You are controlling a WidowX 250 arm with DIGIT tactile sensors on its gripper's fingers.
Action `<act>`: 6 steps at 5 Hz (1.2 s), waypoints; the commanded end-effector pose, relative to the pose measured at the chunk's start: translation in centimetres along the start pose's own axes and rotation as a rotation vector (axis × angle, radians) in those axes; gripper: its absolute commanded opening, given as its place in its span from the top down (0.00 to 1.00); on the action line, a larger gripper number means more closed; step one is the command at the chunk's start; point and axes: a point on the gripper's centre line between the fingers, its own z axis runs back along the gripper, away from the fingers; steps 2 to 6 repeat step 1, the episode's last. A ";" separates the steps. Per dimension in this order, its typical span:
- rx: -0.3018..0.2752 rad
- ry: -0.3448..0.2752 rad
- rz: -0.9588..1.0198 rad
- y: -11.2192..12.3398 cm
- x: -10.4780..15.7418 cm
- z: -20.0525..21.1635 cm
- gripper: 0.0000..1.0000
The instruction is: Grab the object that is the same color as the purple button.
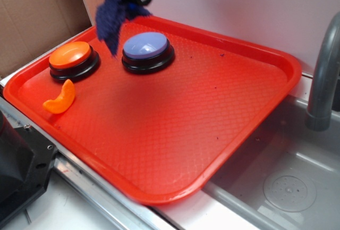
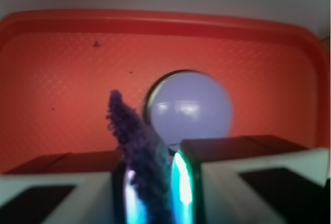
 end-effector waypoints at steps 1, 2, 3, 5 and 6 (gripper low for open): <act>0.069 -0.100 0.054 1.4 0.2 3.2 1.00; 0.069 -0.100 0.054 1.4 0.2 3.2 1.00; 0.069 -0.100 0.054 1.4 0.2 3.2 1.00; 0.069 -0.100 0.054 1.4 0.2 3.2 1.00; 0.069 -0.100 0.054 1.4 0.2 3.2 1.00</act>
